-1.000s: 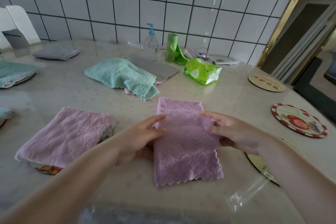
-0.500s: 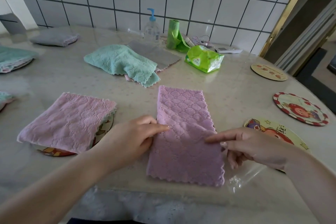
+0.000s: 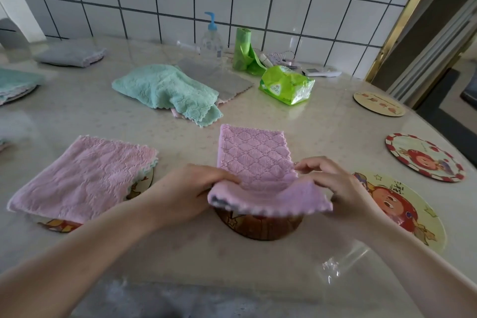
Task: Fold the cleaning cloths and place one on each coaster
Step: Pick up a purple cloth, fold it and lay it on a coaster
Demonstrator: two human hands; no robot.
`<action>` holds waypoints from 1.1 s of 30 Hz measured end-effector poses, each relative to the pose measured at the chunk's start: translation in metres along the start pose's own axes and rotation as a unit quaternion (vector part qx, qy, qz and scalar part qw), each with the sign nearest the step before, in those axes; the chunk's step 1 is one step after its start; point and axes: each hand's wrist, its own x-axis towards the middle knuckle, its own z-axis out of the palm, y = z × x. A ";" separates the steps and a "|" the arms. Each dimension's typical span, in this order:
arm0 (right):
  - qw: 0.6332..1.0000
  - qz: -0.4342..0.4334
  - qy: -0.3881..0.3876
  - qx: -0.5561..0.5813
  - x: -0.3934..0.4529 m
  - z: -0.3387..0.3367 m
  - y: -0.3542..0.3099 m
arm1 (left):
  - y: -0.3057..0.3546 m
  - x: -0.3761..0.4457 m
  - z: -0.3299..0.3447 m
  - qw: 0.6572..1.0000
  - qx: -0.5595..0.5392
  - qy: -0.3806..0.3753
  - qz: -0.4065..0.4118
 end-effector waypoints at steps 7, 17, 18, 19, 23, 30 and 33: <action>0.982 0.168 0.054 0.075 0.038 0.006 0.014 | -0.012 0.039 -0.003 0.982 -0.056 0.117 -0.138; 0.967 0.253 0.019 0.024 0.090 0.019 0.048 | -0.031 0.081 -0.001 0.961 -0.057 0.069 -0.261; 0.968 0.249 0.017 0.008 0.093 0.020 0.048 | -0.031 0.082 -0.001 0.962 -0.056 0.075 -0.258; 0.970 0.244 0.017 -0.009 0.095 0.021 0.048 | -0.031 0.082 0.000 0.964 -0.055 0.083 -0.247; 0.973 0.222 0.046 -0.051 0.096 0.023 0.046 | -0.034 0.081 0.003 0.971 -0.002 0.105 -0.216; 0.977 0.207 0.058 -0.008 0.099 0.028 0.049 | -0.038 0.085 0.000 0.985 0.006 0.077 -0.153; 0.976 0.213 0.029 0.026 0.102 0.027 0.050 | -0.038 0.089 -0.003 0.985 0.003 0.061 -0.164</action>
